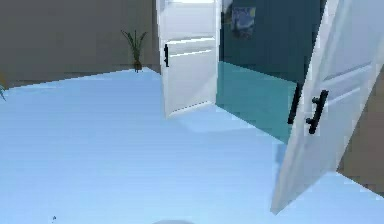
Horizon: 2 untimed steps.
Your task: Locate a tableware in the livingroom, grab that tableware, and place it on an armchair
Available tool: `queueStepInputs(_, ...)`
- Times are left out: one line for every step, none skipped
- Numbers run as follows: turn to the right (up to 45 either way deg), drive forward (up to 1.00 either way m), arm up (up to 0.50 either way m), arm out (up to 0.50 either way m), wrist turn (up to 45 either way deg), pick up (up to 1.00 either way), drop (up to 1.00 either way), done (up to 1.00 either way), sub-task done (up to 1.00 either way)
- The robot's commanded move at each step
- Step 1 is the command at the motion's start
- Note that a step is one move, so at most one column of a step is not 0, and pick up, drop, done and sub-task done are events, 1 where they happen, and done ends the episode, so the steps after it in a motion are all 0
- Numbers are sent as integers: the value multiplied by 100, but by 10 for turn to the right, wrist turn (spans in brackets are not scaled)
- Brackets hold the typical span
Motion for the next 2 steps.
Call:
queueStepInputs(0,95,0,0,0,0,0,0,0)
queueStepInputs(30,0,0,0,0,0,0,0,0)
